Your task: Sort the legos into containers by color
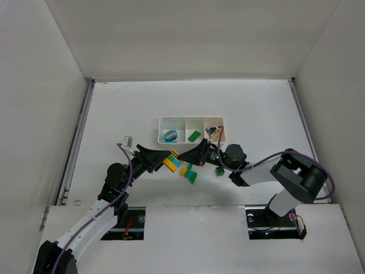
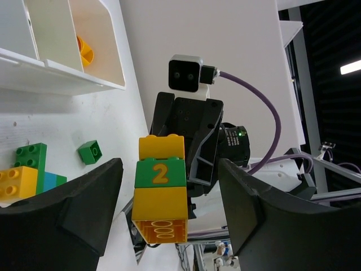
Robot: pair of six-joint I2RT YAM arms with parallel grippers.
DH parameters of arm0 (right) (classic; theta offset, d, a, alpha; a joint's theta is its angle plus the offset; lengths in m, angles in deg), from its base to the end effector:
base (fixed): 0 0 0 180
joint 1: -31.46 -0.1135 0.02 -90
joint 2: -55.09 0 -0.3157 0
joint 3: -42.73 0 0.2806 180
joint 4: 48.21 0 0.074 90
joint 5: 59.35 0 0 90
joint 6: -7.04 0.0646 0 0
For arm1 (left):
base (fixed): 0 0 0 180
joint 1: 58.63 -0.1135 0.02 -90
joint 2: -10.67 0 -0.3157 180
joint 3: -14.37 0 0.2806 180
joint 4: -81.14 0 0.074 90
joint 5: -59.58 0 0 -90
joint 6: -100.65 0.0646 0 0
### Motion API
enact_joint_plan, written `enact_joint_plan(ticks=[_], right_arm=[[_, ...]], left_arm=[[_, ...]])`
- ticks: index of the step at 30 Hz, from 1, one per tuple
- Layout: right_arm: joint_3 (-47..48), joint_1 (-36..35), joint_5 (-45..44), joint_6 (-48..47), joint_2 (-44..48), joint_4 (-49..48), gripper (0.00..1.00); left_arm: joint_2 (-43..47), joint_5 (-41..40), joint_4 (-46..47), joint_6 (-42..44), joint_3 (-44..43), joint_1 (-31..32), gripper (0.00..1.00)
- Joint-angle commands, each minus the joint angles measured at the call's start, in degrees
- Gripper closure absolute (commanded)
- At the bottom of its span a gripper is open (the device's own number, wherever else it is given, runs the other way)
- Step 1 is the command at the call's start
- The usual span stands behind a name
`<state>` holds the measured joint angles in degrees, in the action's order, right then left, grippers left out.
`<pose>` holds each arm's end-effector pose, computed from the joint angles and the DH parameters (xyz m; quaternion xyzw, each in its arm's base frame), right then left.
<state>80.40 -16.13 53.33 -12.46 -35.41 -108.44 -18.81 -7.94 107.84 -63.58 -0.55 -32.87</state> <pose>0.2007 0.2566 0.2228 -0.0163 0.6636 0.6984 0.2676 0.1221 -0.0863 0.2264 -0.1147 0.6242 -0.6632 0.3967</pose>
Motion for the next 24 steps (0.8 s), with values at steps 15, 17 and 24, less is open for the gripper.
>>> enact_joint_plan(ticks=[15, 17, 24], right_arm=[[5.2, -2.7, -12.1, -8.7, 1.6, 2.5, 0.67], [5.4, -3.0, -12.1, -8.7, 1.6, 2.5, 0.67], [5.0, -3.9, -12.4, -7.9, 0.7, 1.9, 0.67]], left_arm=[[0.5, -1.7, 0.9, 1.5, 1.3, 0.9, 0.42], [0.0, -2.3, 1.0, 1.7, 1.2, 0.9, 0.45], [-1.4, -2.9, 1.6, 2.3, 0.6, 1.0, 0.66]])
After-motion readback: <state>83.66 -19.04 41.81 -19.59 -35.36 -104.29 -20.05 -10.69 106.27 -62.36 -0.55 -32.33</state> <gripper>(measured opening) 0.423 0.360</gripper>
